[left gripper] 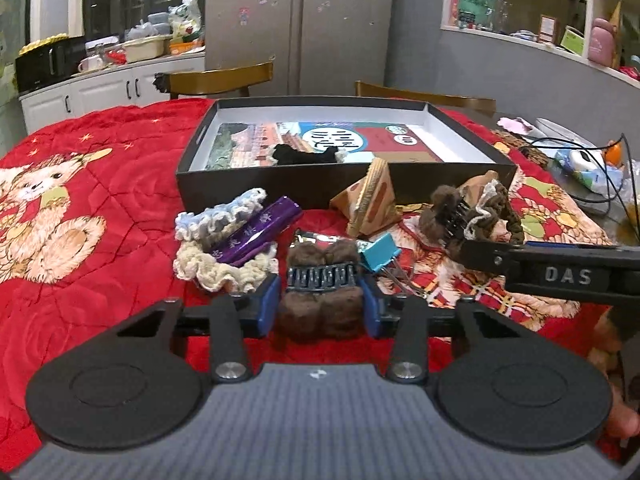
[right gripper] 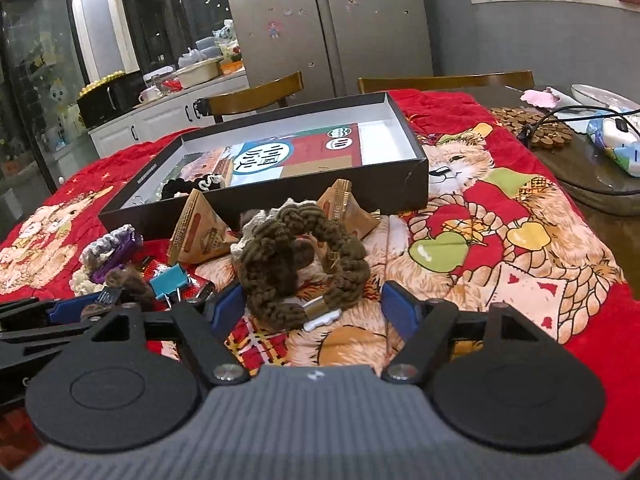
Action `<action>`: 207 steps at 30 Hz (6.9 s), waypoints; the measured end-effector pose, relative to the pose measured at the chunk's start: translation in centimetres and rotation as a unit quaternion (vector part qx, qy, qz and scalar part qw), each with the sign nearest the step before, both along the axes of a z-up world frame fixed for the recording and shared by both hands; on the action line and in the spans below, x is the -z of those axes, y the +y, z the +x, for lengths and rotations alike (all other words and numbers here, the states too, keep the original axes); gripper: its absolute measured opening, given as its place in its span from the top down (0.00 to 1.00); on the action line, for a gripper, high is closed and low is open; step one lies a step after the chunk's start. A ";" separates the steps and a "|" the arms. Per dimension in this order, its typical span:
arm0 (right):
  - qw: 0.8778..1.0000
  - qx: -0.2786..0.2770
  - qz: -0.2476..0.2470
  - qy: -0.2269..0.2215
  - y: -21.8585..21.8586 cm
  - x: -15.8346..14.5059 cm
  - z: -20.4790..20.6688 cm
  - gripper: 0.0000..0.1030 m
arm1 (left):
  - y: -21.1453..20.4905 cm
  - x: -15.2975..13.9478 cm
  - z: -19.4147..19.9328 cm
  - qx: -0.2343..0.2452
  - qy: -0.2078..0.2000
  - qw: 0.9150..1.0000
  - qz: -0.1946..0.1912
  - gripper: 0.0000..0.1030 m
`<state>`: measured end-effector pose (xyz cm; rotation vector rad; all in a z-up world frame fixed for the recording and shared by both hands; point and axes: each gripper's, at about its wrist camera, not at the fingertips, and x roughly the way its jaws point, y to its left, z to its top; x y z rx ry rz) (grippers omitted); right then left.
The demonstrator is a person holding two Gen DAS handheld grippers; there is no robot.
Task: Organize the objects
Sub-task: 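Grasp the brown fuzzy hair clip with the left gripper while the right grasps the braided loop, then lift and carry the brown clip and braided loop toward the box with both grippers, then lower both held items into the black box with both grippers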
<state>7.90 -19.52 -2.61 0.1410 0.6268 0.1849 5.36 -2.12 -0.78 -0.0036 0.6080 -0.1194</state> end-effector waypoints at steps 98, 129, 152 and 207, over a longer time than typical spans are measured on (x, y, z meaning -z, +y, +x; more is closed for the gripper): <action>0.995 -0.005 -0.023 -0.101 0.6 -2.7 -1.6 0.75 | -0.8 -1.3 -2.9 0.023 -0.095 0.995 0.011 0.57; 0.991 -0.015 0.127 -0.033 4.7 -11.8 8.3 0.75 | 7.9 -14.3 3.6 -0.049 -0.160 0.982 -0.091 0.57; 0.992 -0.001 0.115 0.047 9.4 -7.4 17.0 0.74 | 10.3 -8.9 16.3 -0.020 -0.028 0.994 -0.103 0.57; 0.982 -0.001 0.121 0.142 8.8 -2.1 18.3 0.73 | 8.3 -2.6 17.3 -0.039 0.023 0.998 -0.048 0.57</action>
